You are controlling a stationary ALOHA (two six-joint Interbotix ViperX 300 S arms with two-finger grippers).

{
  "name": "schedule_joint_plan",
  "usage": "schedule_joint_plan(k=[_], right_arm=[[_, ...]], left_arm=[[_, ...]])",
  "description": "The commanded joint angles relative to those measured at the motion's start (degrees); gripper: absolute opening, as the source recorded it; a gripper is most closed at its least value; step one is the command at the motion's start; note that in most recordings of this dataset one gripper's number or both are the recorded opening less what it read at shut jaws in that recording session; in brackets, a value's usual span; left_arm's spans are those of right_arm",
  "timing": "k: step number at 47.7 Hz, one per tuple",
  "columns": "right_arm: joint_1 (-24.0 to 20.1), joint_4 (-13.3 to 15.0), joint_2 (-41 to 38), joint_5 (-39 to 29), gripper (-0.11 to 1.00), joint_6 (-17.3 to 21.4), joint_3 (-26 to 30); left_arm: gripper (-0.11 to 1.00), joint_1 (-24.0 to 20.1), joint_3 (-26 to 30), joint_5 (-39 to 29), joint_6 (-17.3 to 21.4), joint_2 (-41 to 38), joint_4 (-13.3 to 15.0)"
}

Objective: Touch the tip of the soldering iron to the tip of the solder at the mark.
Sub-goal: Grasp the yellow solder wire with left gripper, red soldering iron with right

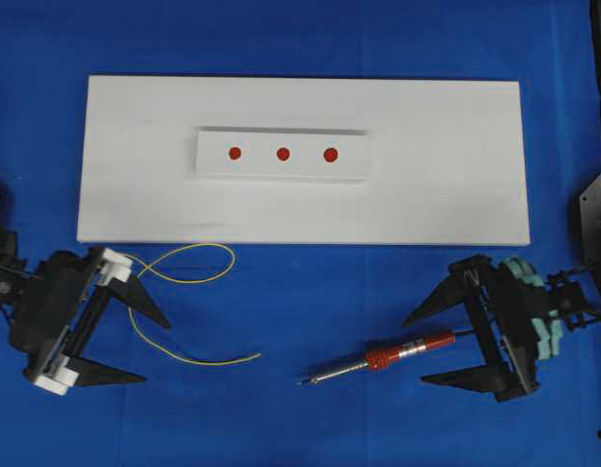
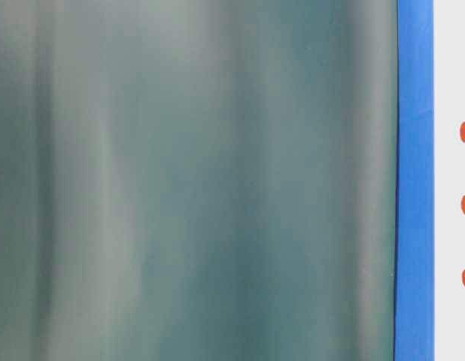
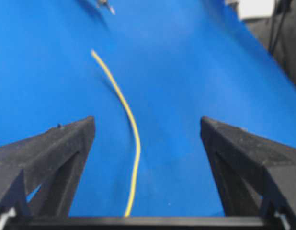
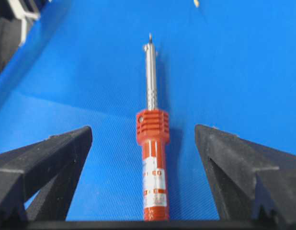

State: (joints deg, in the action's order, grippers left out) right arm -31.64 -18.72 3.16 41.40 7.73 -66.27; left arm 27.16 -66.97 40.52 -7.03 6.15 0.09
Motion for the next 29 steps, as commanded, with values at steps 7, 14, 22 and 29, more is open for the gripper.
schedule_joint_plan(k=[7, 14, 22, 29], right_arm=[[-1.0, -4.0, -7.9, 4.6, 0.9, -0.1, 2.2], [-1.1, -4.8, -12.0, 6.2, 0.9, -0.1, 3.1], [-1.1, -4.8, -14.7, 7.7, 0.85, -0.1, 3.4], [-1.1, -4.7, -15.6, 8.0, 0.8, -0.1, 3.6]], left_arm=[[0.84, 0.6, 4.3, 1.0, -0.1, -8.1, 0.1], [0.84, 0.4, 5.3, 1.0, 0.1, -11.8, 0.6], [0.82, -0.1, 6.6, 0.9, 0.1, -14.4, 0.8], [0.75, -0.2, 7.3, 0.5, 0.3, -15.1, 0.7]])
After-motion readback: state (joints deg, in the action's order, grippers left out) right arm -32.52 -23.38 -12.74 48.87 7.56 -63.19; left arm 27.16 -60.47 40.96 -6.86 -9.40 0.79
